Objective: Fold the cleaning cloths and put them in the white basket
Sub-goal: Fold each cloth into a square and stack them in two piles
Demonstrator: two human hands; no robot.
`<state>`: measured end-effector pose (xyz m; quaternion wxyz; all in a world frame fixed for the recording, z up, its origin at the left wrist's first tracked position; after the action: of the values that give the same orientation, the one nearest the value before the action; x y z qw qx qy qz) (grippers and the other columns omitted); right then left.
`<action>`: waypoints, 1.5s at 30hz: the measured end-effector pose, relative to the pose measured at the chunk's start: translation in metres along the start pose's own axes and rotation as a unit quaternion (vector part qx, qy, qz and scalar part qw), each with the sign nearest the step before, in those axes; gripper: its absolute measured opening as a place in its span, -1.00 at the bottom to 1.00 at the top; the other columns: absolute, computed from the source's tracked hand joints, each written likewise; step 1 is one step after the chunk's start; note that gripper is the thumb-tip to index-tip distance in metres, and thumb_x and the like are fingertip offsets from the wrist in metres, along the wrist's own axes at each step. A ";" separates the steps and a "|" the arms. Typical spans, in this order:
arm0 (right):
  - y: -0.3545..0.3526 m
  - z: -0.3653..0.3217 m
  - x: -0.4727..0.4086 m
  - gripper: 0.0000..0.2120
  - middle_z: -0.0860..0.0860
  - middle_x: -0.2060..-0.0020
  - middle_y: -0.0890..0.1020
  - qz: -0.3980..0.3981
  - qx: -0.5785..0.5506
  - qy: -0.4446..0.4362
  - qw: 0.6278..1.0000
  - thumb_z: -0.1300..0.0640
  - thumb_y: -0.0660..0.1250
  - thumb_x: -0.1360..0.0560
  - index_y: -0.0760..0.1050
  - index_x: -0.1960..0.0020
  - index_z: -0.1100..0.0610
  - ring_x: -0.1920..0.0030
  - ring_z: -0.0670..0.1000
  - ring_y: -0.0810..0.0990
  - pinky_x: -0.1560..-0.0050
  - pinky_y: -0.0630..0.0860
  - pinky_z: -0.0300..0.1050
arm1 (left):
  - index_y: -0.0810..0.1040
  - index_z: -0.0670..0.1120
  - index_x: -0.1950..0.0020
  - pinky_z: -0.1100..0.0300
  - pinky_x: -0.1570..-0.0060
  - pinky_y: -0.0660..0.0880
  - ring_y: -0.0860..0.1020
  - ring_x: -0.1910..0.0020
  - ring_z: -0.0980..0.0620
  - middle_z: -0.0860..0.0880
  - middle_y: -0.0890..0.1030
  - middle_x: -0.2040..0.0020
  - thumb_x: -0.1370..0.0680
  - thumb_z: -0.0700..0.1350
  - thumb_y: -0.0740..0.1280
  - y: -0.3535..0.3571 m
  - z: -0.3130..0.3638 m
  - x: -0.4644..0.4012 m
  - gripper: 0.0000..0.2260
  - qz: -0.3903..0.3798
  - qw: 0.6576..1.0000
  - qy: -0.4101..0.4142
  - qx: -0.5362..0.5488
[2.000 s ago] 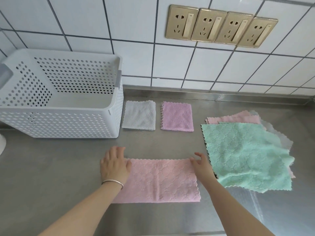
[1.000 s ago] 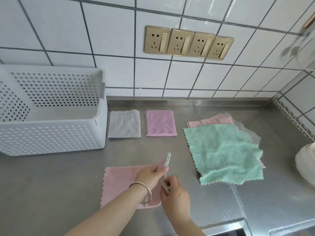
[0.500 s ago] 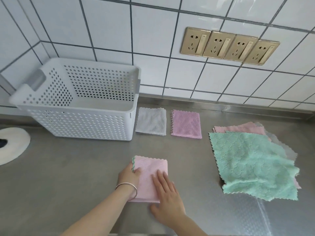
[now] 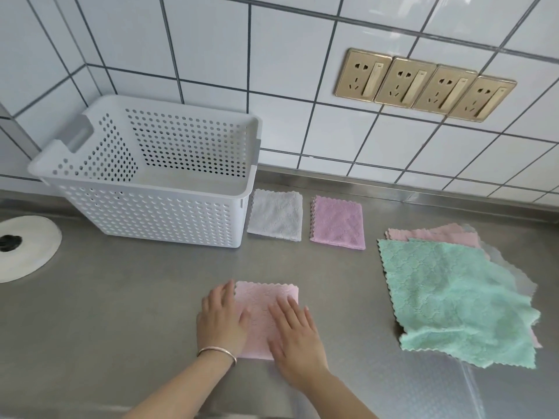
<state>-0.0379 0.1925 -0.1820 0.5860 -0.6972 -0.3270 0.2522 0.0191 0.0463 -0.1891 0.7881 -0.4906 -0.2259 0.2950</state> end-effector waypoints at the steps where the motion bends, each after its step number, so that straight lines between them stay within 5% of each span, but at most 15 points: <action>1: 0.001 0.002 -0.006 -0.51 -0.01 -0.29 0.51 -0.005 0.015 0.011 1.000 -0.08 0.10 -0.41 0.34 -0.31 0.05 -0.44 0.03 0.15 -0.37 -0.04 -0.07 | 0.47 -0.08 -0.26 0.02 0.02 0.52 0.51 -0.10 -0.09 -0.07 0.50 -0.21 -0.23 -0.01 0.48 0.002 0.007 0.005 -0.39 0.016 0.998 0.057 -0.038; 4: 0.019 0.008 -0.015 -0.47 0.04 -0.36 0.43 -0.033 0.030 0.020 0.999 -0.08 0.09 -0.41 0.43 -0.29 0.12 -0.52 0.01 -0.13 -0.38 -0.08 -0.02 | 0.49 -0.07 -0.28 -0.06 -0.27 0.20 0.31 -0.33 0.01 0.02 0.41 -0.34 -0.36 0.10 0.16 0.025 0.023 0.021 -0.47 -0.034 0.975 0.185 -0.116; 6: 0.031 0.010 -0.017 -0.40 0.05 -0.51 0.10 -0.032 0.040 0.012 0.999 -0.11 0.09 -0.41 0.31 -0.38 0.13 -0.52 0.02 -0.18 -0.39 -0.10 -0.01 | 0.41 -0.09 -0.34 -0.08 -0.37 -0.02 0.08 -0.49 0.02 0.02 0.36 -0.42 -0.43 0.14 0.05 0.045 0.016 0.021 -0.45 -0.064 0.966 0.201 -0.146; 8: 0.035 0.011 -0.018 -0.32 0.02 -0.52 -0.14 -0.036 0.037 0.009 0.999 -0.14 0.08 -0.42 0.13 -0.47 0.12 -0.52 0.02 -0.19 -0.38 -0.07 0.00 | 0.24 -0.07 -0.40 -0.07 -0.40 -0.09 -0.13 -0.52 0.05 0.05 0.09 -0.52 -0.52 0.19 -0.04 0.053 0.008 0.015 -0.46 -0.083 0.965 0.193 -0.158; 10: 0.036 0.014 -0.021 -0.32 0.01 -0.52 -0.17 -0.023 0.031 0.016 0.999 -0.15 0.07 -0.43 0.09 -0.48 0.12 -0.52 0.01 -0.19 -0.33 0.07 0.04 | 0.18 -0.04 -0.43 -0.05 -0.40 -0.12 -0.18 -0.52 0.06 0.05 -0.11 -0.54 -0.54 0.21 -0.11 0.058 0.003 0.008 -0.45 -0.101 0.965 0.188 -0.153; 13: 0.040 0.019 -0.024 -0.32 0.03 -0.53 -0.07 -0.023 0.032 0.033 0.999 -0.16 0.08 -0.43 0.12 -0.47 0.11 -0.52 0.01 -0.19 -0.28 0.22 0.07 | 0.21 -0.02 -0.42 -0.04 -0.39 -0.09 -0.18 -0.52 0.07 0.05 -0.15 -0.54 -0.43 0.24 0.04 0.058 0.003 0.005 -0.39 -0.088 0.966 0.190 -0.152; 15: 0.043 0.018 -0.023 -0.38 0.04 -0.47 0.24 -0.028 0.034 0.026 0.999 -0.16 0.09 -0.39 0.29 -0.38 0.10 -0.52 0.04 -0.13 -0.23 0.43 0.07 | 0.24 0.00 -0.41 -0.09 -0.34 0.11 -0.12 -0.52 0.06 0.03 -0.05 -0.55 -0.37 0.27 0.08 0.055 0.003 0.006 -0.34 -0.076 0.966 0.202 -0.144; 18: 0.034 0.016 -0.027 -0.41 -0.01 -0.22 0.57 -0.049 0.008 0.040 0.998 -0.14 0.12 -0.28 0.55 -0.20 0.07 -0.36 0.07 0.32 0.03 0.59 -0.03 | 0.38 0.03 -0.27 -0.02 -0.04 0.57 0.37 -0.33 -0.03 0.01 0.46 -0.33 -0.26 0.22 0.17 0.030 0.003 0.000 -0.39 -0.046 0.984 0.154 -0.082; 21: 0.008 0.023 -0.022 -0.46 -0.01 -0.14 0.58 -0.037 -0.085 0.123 0.988 0.02 0.27 -0.26 0.48 -0.24 0.09 -0.10 0.00 0.54 -0.03 0.57 -0.15 | 0.54 -0.04 -0.10 0.01 -0.02 0.48 0.49 -0.09 -0.17 -0.11 0.54 -0.11 -0.30 0.04 0.39 0.004 -0.017 0.001 -0.60 0.005 0.996 -0.074 0.044; 24: 0.005 0.035 -0.008 -0.44 0.05 -0.24 0.39 -0.053 -0.233 0.282 0.929 0.19 0.19 -0.45 0.16 -0.43 0.11 -0.24 0.08 0.40 -0.23 0.37 -0.10 | 0.55 0.01 -0.06 0.06 -0.12 0.37 0.39 -0.17 -0.12 -0.06 0.45 -0.17 -0.35 0.15 0.39 0.007 -0.033 0.013 -0.64 -0.039 0.978 -0.203 -0.002; 28: 0.016 0.037 -0.001 -0.44 0.09 -0.25 0.47 -0.093 -0.331 0.358 0.868 0.26 0.09 -0.47 0.10 -0.45 0.10 -0.18 0.15 0.49 -0.05 0.42 -0.07 | 0.55 -0.03 -0.02 0.11 -0.11 0.36 0.39 -0.17 -0.08 -0.03 0.47 -0.16 -0.46 0.14 0.26 0.018 -0.021 0.014 -0.71 -0.073 0.979 -0.187 -0.041; 31: 0.015 0.042 -0.006 -0.45 0.06 -0.18 0.53 -0.086 -0.376 0.368 0.846 0.23 0.11 -0.49 0.11 -0.46 0.06 -0.13 0.11 0.52 0.03 0.42 -0.11 | 0.49 -0.14 -0.02 0.07 0.05 0.41 0.50 -0.06 -0.18 -0.17 0.57 -0.06 -0.49 0.03 0.27 0.015 -0.009 0.005 -0.74 -0.064 0.972 -0.210 0.084; 35: -0.012 0.062 -0.041 -0.48 -0.08 0.15 0.50 -0.027 -0.441 0.352 0.825 0.24 0.17 -0.50 0.16 -0.43 0.05 0.18 -0.06 0.51 0.26 0.39 -0.21 | 0.39 -0.14 -0.14 0.02 0.08 0.46 0.55 0.00 -0.27 -0.25 0.60 -0.05 -0.51 -0.05 0.28 -0.004 0.026 -0.031 -0.73 -0.017 0.952 -0.204 0.230; 39: -0.047 0.088 -0.106 -0.51 -0.14 0.15 0.44 0.043 -0.488 0.332 0.806 0.23 0.19 -0.50 0.21 -0.40 0.04 0.18 -0.12 0.49 0.18 0.38 -0.21 | 0.26 0.07 -0.36 0.06 -0.02 0.43 0.52 -0.15 -0.20 -0.07 0.52 -0.27 -0.53 -0.08 0.23 -0.032 0.076 -0.092 -0.59 0.018 0.953 -0.114 0.280; 45: -0.056 0.119 -0.196 -0.48 -0.02 -0.04 0.46 0.052 -0.492 0.318 0.809 0.24 0.18 -0.50 0.16 -0.43 0.06 0.02 0.01 0.51 -0.04 0.46 -0.08 | 0.26 0.10 -0.40 0.05 -0.04 0.46 0.50 -0.09 -0.14 -0.07 0.35 -0.30 -0.54 -0.16 0.16 -0.021 0.116 -0.180 -0.56 -0.006 0.991 -0.036 0.128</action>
<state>-0.2638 0.1286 -0.1554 0.2221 -0.9494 -0.1656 -0.1478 -0.1811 -0.0102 -0.1341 0.8375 -0.3735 -0.2170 0.3346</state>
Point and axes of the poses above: each hand's wrist, its own x-axis away from the middle knuckle, its own y-axis out of the palm, z = x × y, the point moved 7 cm from there along -x, towards the middle knuckle
